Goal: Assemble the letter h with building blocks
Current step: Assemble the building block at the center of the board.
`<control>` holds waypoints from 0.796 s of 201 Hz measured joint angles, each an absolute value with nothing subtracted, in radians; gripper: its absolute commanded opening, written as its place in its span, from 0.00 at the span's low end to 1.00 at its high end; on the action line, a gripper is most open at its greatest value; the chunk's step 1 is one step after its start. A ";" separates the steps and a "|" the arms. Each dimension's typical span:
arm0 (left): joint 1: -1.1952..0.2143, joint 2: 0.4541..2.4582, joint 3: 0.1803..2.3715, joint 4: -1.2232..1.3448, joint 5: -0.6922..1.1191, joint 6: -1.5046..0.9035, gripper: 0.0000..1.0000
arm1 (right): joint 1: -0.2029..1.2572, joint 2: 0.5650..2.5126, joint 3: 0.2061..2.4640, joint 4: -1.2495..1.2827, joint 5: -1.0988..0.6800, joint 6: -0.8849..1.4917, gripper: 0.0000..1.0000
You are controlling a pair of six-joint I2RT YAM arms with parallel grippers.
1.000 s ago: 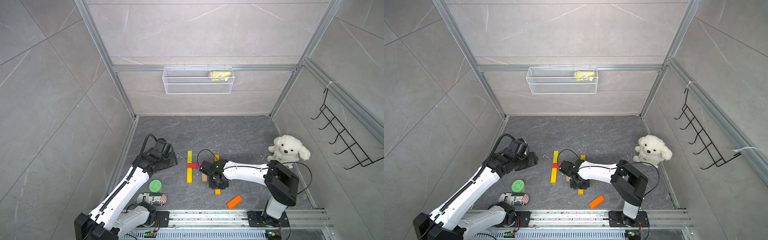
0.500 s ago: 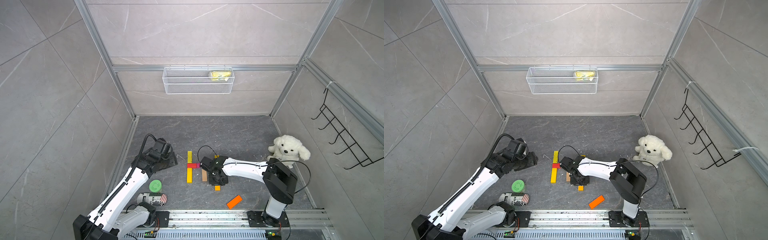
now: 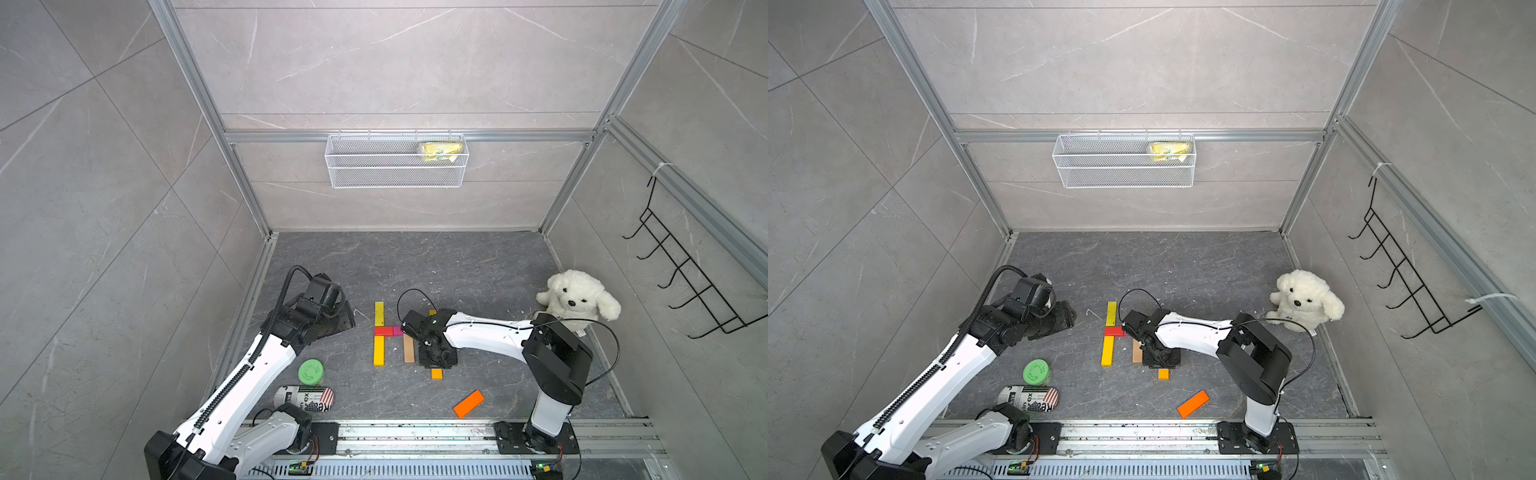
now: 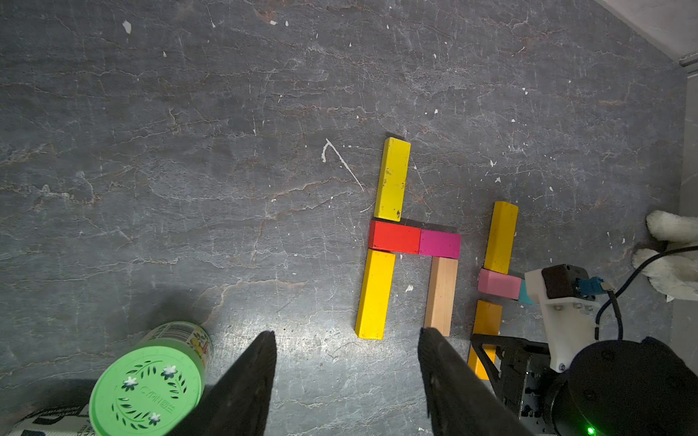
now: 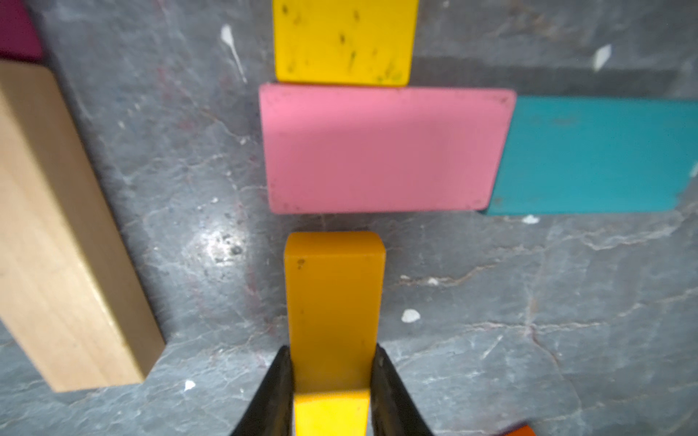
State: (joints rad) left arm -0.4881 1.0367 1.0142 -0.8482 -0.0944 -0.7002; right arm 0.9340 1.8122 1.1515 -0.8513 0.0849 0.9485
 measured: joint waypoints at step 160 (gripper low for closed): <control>-0.488 1.037 1.014 -0.848 -0.094 -0.700 0.65 | 0.921 1.826 1.164 -0.844 0.078 0.920 0.45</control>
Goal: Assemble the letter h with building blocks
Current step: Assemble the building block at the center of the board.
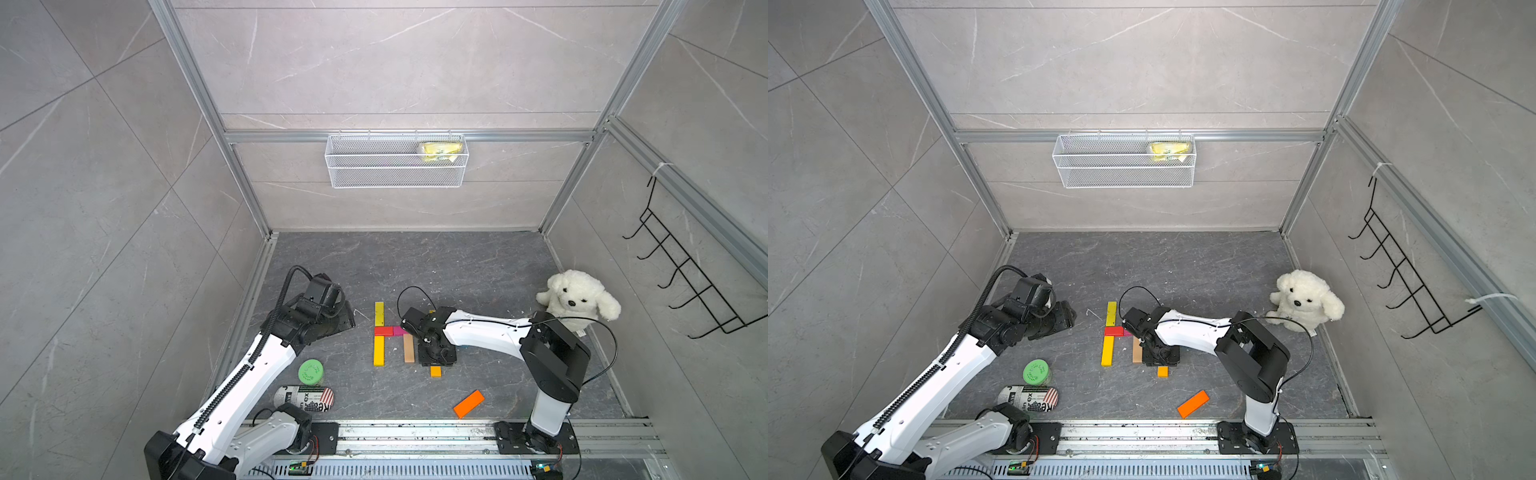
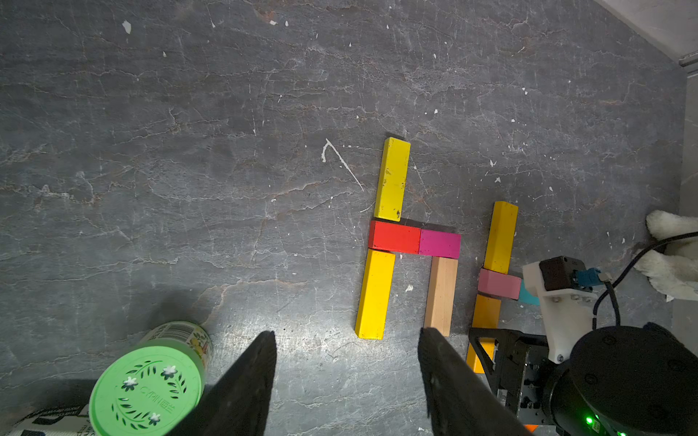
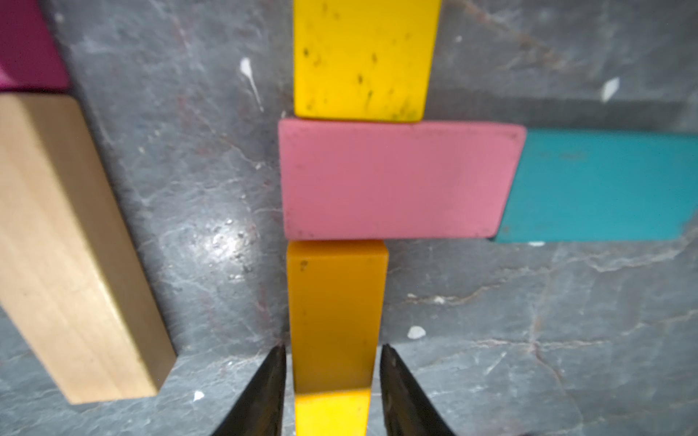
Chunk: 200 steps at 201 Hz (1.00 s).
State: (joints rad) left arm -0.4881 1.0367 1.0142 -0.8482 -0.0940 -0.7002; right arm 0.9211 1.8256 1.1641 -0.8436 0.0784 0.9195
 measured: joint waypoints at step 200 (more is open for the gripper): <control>-0.488 1.037 1.060 -0.860 -0.093 -0.699 0.66 | 0.929 1.405 1.163 -1.102 0.261 1.039 0.81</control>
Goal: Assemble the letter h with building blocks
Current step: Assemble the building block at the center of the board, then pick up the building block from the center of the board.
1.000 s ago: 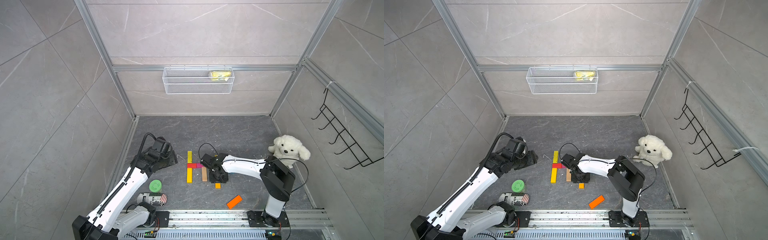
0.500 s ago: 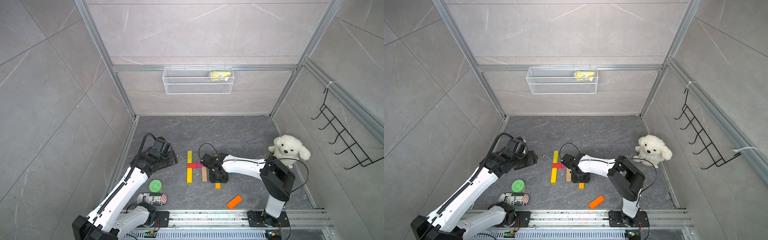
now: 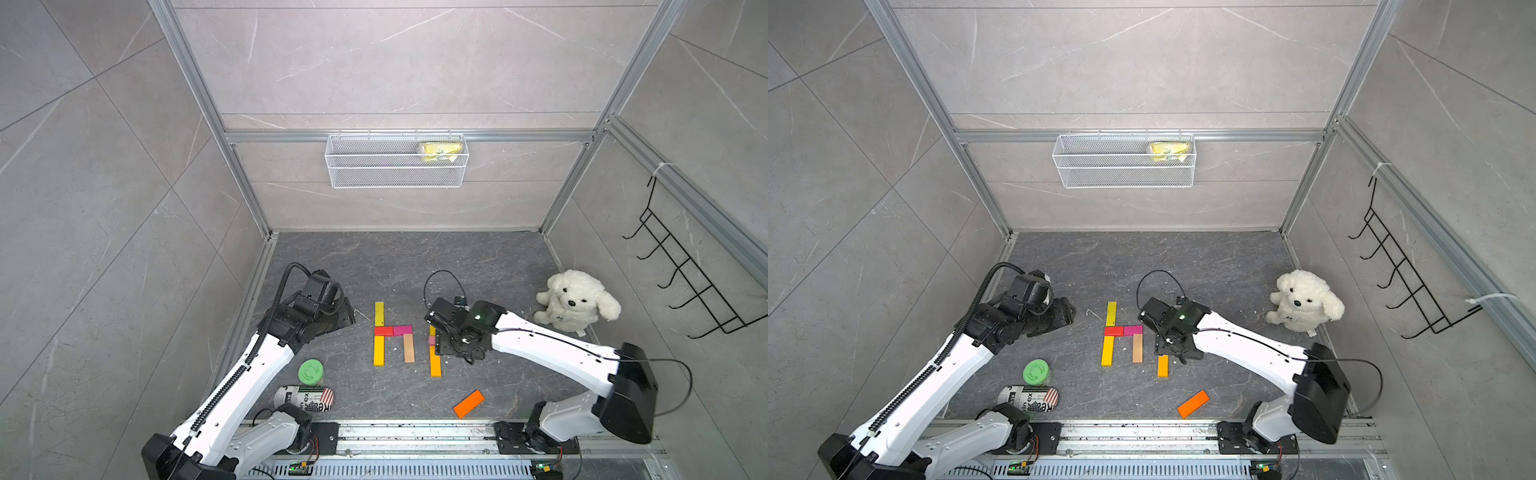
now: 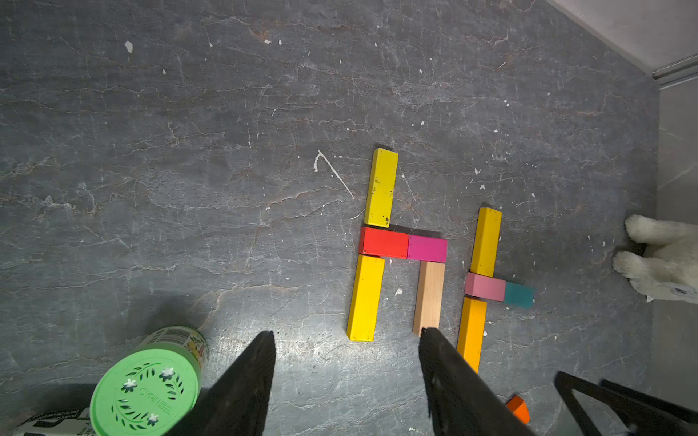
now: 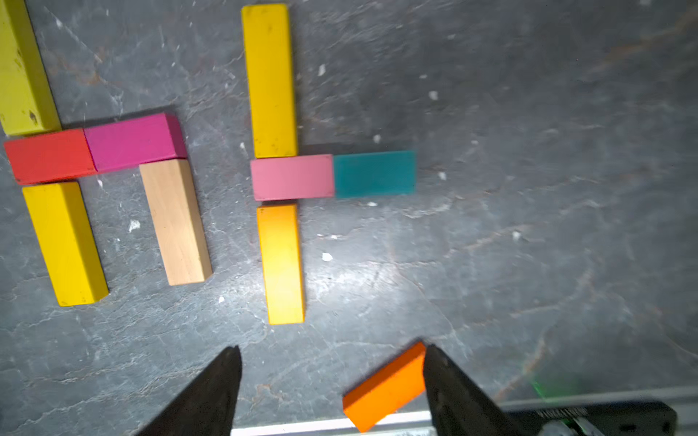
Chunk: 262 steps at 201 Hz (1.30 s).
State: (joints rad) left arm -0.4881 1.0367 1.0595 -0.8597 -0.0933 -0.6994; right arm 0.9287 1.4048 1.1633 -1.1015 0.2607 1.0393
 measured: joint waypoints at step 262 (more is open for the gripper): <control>-0.488 1.077 1.033 -0.850 -0.024 -0.680 0.67 | 1.094 1.382 0.673 -0.796 0.055 1.475 0.27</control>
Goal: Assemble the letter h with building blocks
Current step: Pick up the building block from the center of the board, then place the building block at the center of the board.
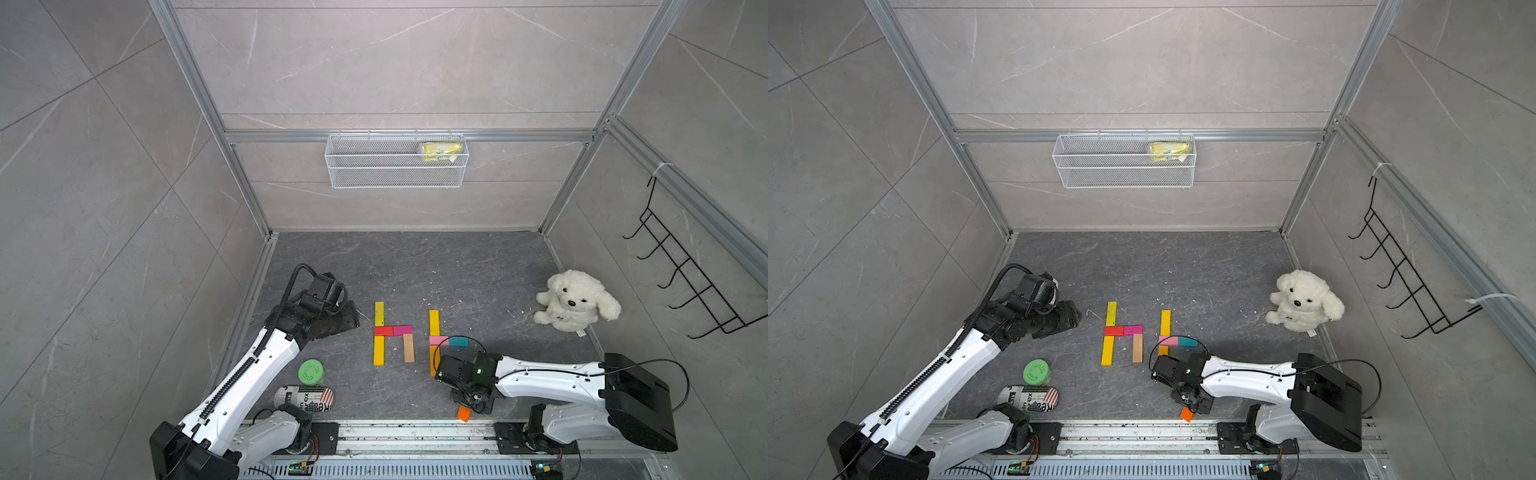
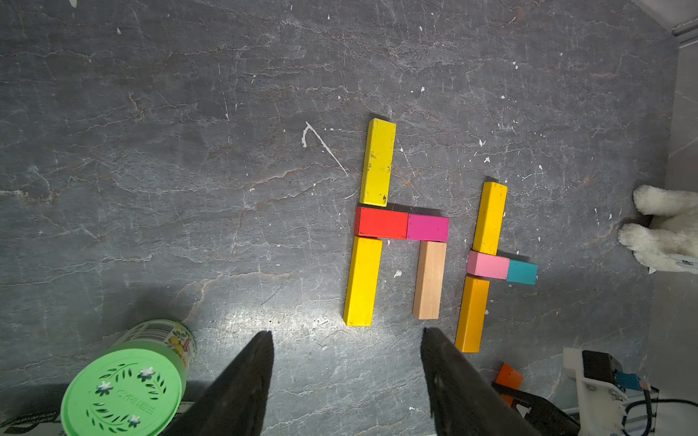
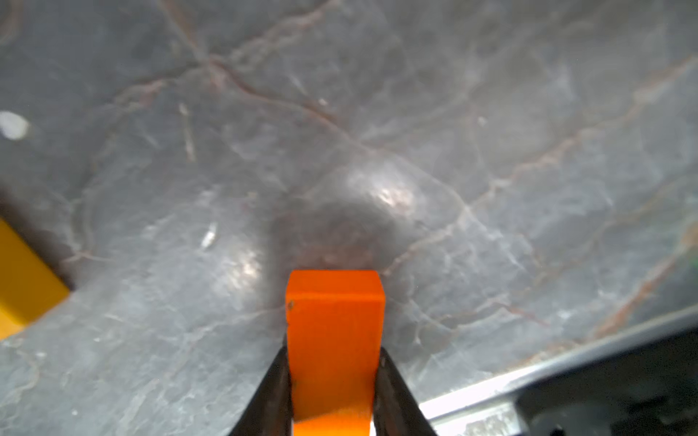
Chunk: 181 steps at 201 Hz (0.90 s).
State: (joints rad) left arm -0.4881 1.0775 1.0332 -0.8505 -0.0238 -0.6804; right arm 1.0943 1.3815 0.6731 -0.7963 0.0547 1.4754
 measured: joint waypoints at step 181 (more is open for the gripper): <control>-0.488 1.063 1.034 -0.852 -0.035 -0.681 0.67 | 0.820 1.604 0.883 -0.871 0.081 0.760 0.66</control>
State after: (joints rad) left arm -0.4881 1.0634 1.0336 -0.8516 -0.0353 -0.6807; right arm 0.8200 1.6043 0.8829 -0.8711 0.0807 0.7601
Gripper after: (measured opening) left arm 0.668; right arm 0.674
